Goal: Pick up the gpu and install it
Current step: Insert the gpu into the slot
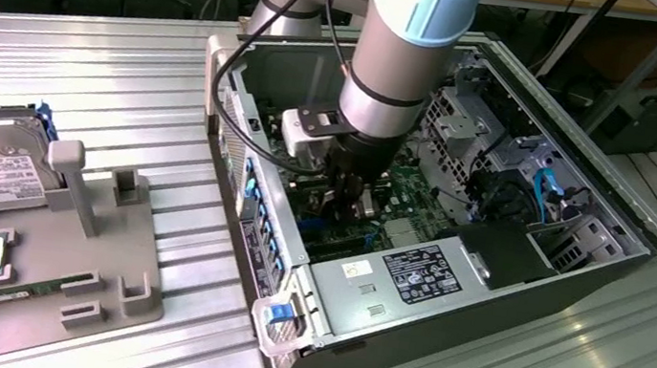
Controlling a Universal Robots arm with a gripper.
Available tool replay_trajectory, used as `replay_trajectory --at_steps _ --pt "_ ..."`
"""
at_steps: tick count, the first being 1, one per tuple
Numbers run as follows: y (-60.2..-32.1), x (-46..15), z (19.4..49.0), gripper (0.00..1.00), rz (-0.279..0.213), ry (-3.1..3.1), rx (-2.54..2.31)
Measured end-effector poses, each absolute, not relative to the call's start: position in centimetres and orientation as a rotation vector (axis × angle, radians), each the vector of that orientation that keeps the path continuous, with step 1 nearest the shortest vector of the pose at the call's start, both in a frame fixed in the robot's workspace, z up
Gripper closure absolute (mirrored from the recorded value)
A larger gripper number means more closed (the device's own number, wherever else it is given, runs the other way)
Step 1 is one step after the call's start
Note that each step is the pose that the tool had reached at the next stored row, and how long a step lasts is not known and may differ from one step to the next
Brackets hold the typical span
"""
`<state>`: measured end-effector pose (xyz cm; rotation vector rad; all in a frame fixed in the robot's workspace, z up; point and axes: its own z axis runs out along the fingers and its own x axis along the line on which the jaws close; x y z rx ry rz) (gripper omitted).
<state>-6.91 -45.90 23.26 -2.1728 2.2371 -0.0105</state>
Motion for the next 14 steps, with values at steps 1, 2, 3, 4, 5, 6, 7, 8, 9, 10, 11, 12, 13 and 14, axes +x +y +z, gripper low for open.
replay_trajectory --at_steps 1,2,3,4,5,6,7,8,9,10,11,12,13,14 --pt "-45.94 -6.91 23.26 0.72 -0.01 2.237 -2.173" --pt "-45.98 -6.92 23.27 0.72 -0.011 2.237 -2.173" --pt "-45.97 -6.92 23.26 0.72 -0.011 2.237 -2.173" --pt "-45.98 -6.91 23.23 0.72 -0.01 2.237 -2.173" --pt "-45.98 -6.91 23.2 0.72 -0.01 2.237 -2.173" --pt "-45.98 -6.91 23.17 0.72 -0.01 2.237 -2.173" --pt "-45.97 -6.91 23.13 0.72 -0.011 2.237 -2.173" --pt "-45.95 -6.9 23.09 0.72 -0.011 2.237 -2.173" --pt "-45.88 -6.91 23.01 0.72 -0.011 2.237 -2.173" --pt "-45.78 -6.91 22.96 0.72 -0.011 2.237 -2.173" --pt "-45.73 -6.9 22.95 0.72 -0.01 2.236 -2.174" --pt "-45.73 -6.91 22.94 0.72 -0.01 2.236 -2.174" --pt "-45.72 -6.91 22.93 0.72 -0.011 2.236 -2.174" --pt "-45.72 -6.91 22.92 0.72 -0.011 2.236 -2.174"
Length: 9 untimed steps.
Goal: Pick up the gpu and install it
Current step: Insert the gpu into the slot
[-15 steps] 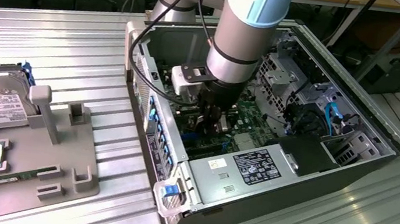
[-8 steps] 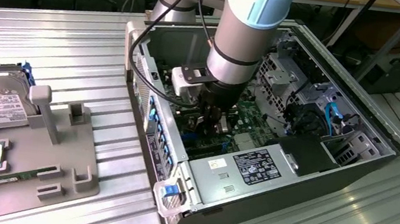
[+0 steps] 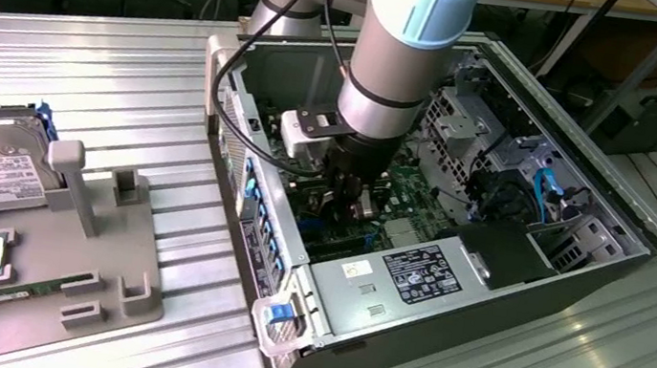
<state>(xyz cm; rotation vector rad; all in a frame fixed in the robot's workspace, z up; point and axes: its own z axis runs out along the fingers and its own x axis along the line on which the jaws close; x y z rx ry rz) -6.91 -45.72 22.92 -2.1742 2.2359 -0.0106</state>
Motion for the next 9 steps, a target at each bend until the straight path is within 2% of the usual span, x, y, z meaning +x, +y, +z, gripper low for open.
replay_trajectory --at_steps 9 --pt "-45.7 -6.92 22.17 0.72 -0.01 2.236 -2.175"
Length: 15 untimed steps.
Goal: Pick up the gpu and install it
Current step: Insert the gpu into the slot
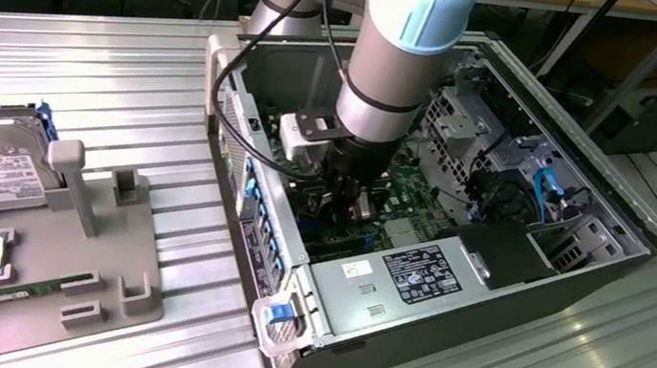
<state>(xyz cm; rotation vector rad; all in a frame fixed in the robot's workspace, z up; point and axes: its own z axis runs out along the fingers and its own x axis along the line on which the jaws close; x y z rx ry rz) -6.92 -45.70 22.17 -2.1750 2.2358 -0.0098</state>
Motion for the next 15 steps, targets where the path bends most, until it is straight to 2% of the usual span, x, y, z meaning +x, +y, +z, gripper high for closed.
replay_trajectory --at_steps 15 --pt "-45.68 -6.9 22.33 0.72 -0.009 2.235 -2.174"
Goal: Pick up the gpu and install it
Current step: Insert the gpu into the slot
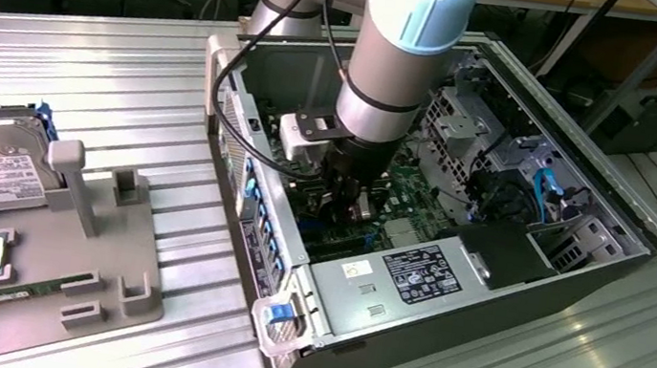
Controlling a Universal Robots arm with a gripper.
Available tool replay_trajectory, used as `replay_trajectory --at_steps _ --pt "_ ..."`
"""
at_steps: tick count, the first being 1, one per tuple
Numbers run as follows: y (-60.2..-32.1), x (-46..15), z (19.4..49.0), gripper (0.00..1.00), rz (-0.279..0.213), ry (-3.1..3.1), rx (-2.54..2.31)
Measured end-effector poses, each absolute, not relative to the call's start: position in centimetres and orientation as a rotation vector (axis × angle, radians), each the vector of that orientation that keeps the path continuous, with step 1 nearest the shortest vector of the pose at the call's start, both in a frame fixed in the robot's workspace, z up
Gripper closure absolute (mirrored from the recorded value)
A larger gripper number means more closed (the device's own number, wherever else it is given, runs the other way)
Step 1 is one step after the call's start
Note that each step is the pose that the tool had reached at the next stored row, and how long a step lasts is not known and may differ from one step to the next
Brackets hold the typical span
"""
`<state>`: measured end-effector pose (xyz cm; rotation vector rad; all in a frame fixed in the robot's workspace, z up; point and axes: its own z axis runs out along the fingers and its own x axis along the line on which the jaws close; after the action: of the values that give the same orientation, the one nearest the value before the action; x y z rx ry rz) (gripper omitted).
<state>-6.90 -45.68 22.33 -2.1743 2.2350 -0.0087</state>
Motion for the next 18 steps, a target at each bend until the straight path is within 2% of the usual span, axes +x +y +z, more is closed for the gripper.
replay_trajectory --at_steps 18 --pt "-45.75 -6.91 22.9 0.72 -0.009 2.236 -2.175"
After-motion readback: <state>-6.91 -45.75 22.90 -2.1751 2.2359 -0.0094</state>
